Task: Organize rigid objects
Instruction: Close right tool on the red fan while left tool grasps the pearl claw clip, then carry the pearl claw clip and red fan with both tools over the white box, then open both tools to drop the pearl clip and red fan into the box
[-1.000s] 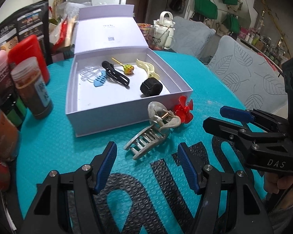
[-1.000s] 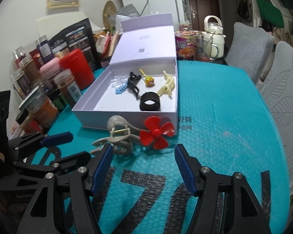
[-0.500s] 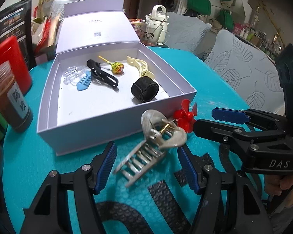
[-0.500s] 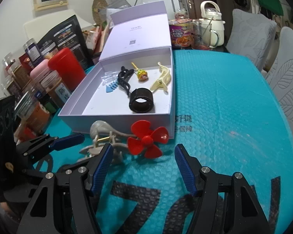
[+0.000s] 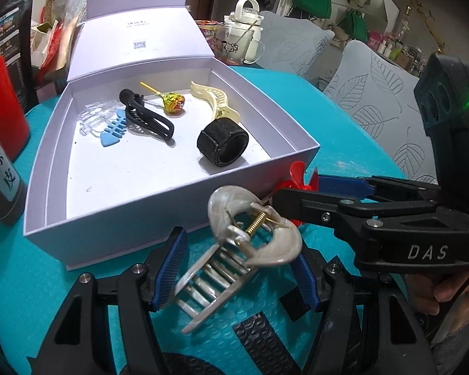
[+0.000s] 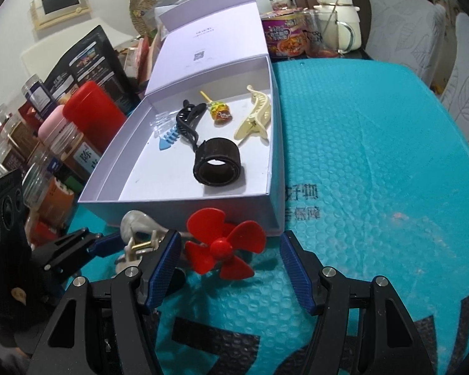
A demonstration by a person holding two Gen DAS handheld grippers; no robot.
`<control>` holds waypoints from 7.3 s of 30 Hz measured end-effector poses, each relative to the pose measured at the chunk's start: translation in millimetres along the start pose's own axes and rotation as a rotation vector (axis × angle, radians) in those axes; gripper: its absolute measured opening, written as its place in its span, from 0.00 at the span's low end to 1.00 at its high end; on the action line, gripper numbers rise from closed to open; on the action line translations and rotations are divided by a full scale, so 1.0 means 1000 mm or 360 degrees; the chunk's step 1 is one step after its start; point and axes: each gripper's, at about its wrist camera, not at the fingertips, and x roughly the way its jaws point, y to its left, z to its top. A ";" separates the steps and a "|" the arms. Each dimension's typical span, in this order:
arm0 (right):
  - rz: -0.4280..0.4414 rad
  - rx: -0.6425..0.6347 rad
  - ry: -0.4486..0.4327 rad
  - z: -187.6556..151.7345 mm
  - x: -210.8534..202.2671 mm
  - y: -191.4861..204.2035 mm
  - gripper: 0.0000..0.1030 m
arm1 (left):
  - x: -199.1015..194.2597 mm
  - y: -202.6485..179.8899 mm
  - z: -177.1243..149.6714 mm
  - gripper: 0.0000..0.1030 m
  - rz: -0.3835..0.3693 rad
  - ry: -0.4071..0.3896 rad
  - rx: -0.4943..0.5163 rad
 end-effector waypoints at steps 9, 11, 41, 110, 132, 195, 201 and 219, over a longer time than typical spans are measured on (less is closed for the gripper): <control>0.0034 -0.0038 -0.0052 -0.004 -0.004 0.002 0.49 | -0.005 -0.009 -0.002 0.34 -0.0071 -0.0052 0.0067; 0.0026 -0.0040 -0.0067 -0.005 -0.008 0.002 0.49 | -0.008 -0.010 -0.005 0.31 -0.0097 -0.0051 0.0052; -0.0016 -0.0171 -0.0039 -0.100 -0.053 0.033 0.49 | -0.068 -0.009 -0.080 0.29 0.0045 -0.0018 0.0003; 0.0119 -0.0285 -0.0280 -0.068 -0.123 0.080 0.48 | -0.142 -0.029 -0.025 0.34 0.0165 -0.0321 0.0037; 0.0206 -0.0474 -0.0407 0.016 -0.138 0.099 0.48 | -0.153 -0.017 0.054 0.34 0.0222 -0.0505 0.0094; 0.0070 -0.0440 -0.0268 0.165 0.013 0.047 0.48 | 0.001 0.081 0.172 0.34 0.0428 -0.0251 0.0001; 0.0057 -0.0428 -0.0209 0.164 0.030 0.044 0.48 | 0.014 0.084 0.171 0.34 0.0435 -0.0181 -0.0006; 0.0031 -0.0388 -0.0060 0.161 0.069 0.030 0.48 | 0.052 0.091 0.162 0.34 0.0437 0.0003 -0.0018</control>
